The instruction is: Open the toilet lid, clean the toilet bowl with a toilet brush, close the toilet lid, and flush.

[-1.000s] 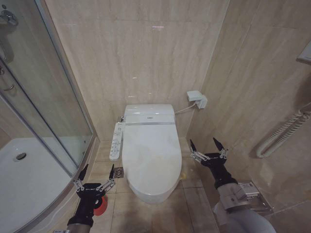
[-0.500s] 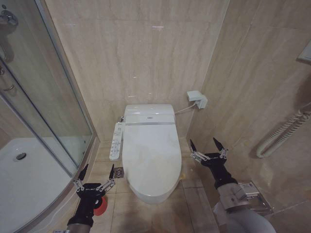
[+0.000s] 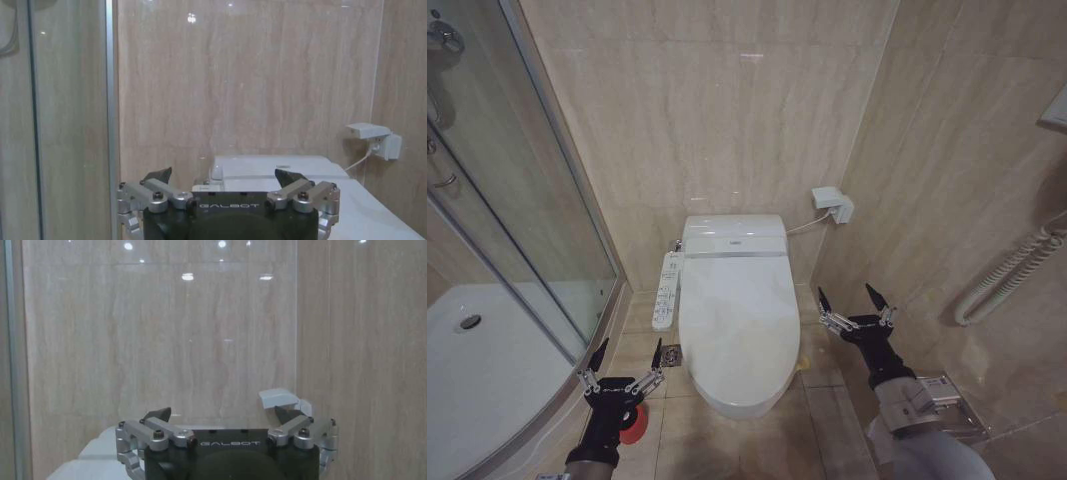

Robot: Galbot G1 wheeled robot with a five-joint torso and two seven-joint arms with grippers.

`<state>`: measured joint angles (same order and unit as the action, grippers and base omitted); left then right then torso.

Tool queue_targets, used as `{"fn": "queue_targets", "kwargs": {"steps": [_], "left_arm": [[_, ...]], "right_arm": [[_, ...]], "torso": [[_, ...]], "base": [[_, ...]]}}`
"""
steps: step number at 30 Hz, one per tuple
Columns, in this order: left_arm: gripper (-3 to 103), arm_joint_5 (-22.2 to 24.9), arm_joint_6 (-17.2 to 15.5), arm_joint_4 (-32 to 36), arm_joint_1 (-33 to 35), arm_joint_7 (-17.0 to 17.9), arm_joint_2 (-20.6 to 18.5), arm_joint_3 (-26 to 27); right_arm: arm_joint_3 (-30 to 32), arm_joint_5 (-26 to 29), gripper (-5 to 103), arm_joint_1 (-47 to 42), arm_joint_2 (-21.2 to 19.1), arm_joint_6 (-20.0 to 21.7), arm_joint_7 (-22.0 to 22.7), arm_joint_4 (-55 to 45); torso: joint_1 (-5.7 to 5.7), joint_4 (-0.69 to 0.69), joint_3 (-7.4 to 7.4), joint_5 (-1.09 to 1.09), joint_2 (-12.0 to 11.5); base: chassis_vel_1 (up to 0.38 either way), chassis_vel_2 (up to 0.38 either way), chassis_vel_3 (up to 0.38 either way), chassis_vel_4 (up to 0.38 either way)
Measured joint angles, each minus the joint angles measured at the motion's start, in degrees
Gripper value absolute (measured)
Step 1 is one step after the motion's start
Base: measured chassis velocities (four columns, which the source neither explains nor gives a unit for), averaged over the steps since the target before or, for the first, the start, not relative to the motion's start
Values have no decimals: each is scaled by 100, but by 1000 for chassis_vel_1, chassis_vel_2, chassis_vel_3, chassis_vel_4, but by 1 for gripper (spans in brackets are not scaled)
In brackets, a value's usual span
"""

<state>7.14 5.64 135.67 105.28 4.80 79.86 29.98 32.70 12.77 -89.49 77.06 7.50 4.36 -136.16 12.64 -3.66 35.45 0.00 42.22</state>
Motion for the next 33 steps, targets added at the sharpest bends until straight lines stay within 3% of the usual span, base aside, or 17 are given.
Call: {"fn": "queue_targets", "kwargs": {"steps": [17, 20, 21, 22, 26, 29, 30, 32, 33], "left_arm": [[100, 5, -12, 0, -1, -1, 0, 8], [100, 219, -425, 150, -52, -29, 4, 252], [100, 219, -425, 150, -52, -29, 4, 252], [100, 342, -660, 243, -84, -48, 7, 383], [100, 464, -862, 326, -110, -71, 9, 523], [100, 833, -1458, 597, -193, -163, 20, 897], [100, 833, -1458, 597, -193, -163, 20, 897], [100, 1083, -1858, 739, -250, -226, 29, 1151], [100, 1083, -1858, 739, -250, -226, 29, 1151]], "right_arm": [[0, 0, 100, 0, 0, 0, 0, 0], [0, 0, 100, 0, 0, 0, 0, 0], [0, 0, 100, 0, 0, 0, 0, 0], [0, 0, 100, 0, 0, 0, 0, 0], [0, 0, 100, 0, 0, 0, 0, 1], [0, 0, 100, 0, 0, 0, 0, 0], [0, 0, 100, 0, 0, 0, 0, 0], [0, 0, 100, 0, 0, 0, 0, 1], [0, 0, 100, 0, 0, 0, 0, 1]], "torso": [[0, 0, 0, 0, 0], [0, 0, 0, 0, 0], [0, 0, 0, 0, 0], [0, 0, 0, 0, 0], [0, 0, 0, -1, 0], [0, -1, 0, 0, 0], [0, -1, 0, 0, 0], [0, 0, 0, 1, 0], [0, 0, 0, 1, 0]], "base": [[0, 0, 0, 0], [0, 0, 0, 0], [0, 0, 0, 0], [0, 0, 0, 0], [0, 0, 0, 0], [0, 0, 0, 0], [0, 0, 0, 0], [0, 0, 0, 0], [0, 0, 0, 0]]}}
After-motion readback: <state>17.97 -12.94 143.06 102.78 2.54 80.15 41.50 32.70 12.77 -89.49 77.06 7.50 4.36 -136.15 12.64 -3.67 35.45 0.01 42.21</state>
